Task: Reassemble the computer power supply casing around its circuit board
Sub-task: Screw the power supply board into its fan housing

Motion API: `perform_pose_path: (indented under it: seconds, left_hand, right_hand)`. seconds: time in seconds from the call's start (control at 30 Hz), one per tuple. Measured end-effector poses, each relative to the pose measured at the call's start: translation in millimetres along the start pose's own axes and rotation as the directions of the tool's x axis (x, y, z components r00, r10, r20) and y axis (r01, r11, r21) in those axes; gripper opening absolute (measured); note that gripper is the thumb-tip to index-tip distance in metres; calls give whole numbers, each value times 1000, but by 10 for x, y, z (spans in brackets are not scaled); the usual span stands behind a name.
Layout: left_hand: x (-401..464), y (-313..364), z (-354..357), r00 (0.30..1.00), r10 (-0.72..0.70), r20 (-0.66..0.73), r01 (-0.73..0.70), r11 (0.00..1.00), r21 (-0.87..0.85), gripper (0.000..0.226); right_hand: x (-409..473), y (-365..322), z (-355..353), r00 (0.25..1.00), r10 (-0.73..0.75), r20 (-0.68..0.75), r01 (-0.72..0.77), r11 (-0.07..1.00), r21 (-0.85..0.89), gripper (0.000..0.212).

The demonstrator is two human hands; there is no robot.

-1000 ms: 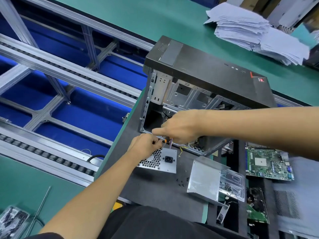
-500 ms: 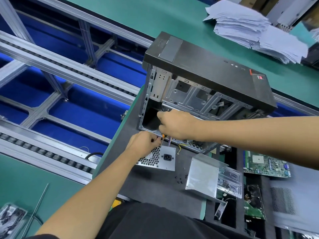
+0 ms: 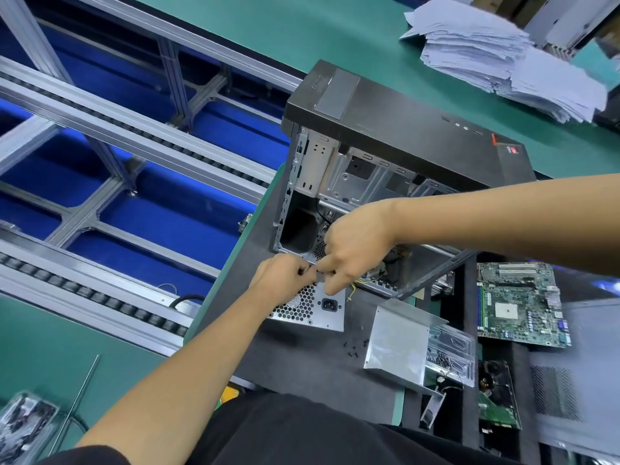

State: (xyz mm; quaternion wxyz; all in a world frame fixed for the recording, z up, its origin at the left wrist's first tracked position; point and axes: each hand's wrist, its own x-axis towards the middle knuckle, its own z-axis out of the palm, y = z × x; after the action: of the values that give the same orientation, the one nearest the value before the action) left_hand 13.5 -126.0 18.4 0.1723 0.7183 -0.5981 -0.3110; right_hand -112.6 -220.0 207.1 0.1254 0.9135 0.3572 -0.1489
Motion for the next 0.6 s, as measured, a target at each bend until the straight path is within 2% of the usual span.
perform_pose_path:
  seconds: [0.07,0.1,0.13,0.17,0.2,0.23,0.27,0.3,0.33,0.37,0.43,0.5,0.53,0.57,0.6]
  left_hand:
    - [-6,12,-4,1000,8,0,-8,1000,0,40]
    - [-4,20,-7,1000,7,-8,-7,1000,2,37]
    - [2,16,-7,1000,6,-17,-6,1000,1,37]
    - [11,13,3,1000,10,-21,-10,1000,-3,40]
    - [17,-2,14,1000,15,-22,-15,1000,-8,43]
    - [18,-11,24,1000,19,-23,-19,1000,-13,44]
    - [19,-20,32,1000,20,-24,-21,1000,-14,44]
    - [20,-22,33,999,23,-25,-23,1000,-13,43]
    - [19,-15,25,999,24,-25,-25,1000,-13,40]
    - [21,-9,18,999,27,-22,-27,1000,-13,37]
    - [27,6,4,1000,17,-23,-17,1000,-10,37]
    - [28,8,3,999,15,-35,-15,1000,8,39]
    - [26,3,10,999,11,-40,-10,1000,19,37]
    - [18,5,6,999,6,-39,-5,1000,18,35]
    - [9,13,0,1000,5,-30,-5,1000,12,37]
  right_hand:
    - [-29,-84,44,992,120,41,-120,993,2,16]
    - [-32,-153,74,959,268,89,-272,962,32,13]
    - [-12,-225,104,879,450,158,-465,883,72,14]
    - [22,-298,120,743,633,218,-666,734,133,13]
    - [70,-354,133,572,772,277,-820,535,203,10]
    - [114,-388,150,412,846,337,-903,331,274,10]
    - [149,-404,173,311,866,391,-926,184,329,12]
    - [164,-405,178,279,860,426,-916,105,387,14]
    - [157,-390,166,310,845,435,-896,107,431,14]
    - [119,-371,128,387,821,419,-873,179,454,16]
    - [11,-298,40,612,707,354,-787,501,359,31]
    - [-70,-165,-19,804,518,292,-565,819,102,42]
    - [-72,-96,-38,881,393,262,-406,914,-6,38]
    - [-49,-43,-43,930,268,252,-262,963,-55,34]
    - [-6,-11,-53,949,177,260,-165,984,-68,34]
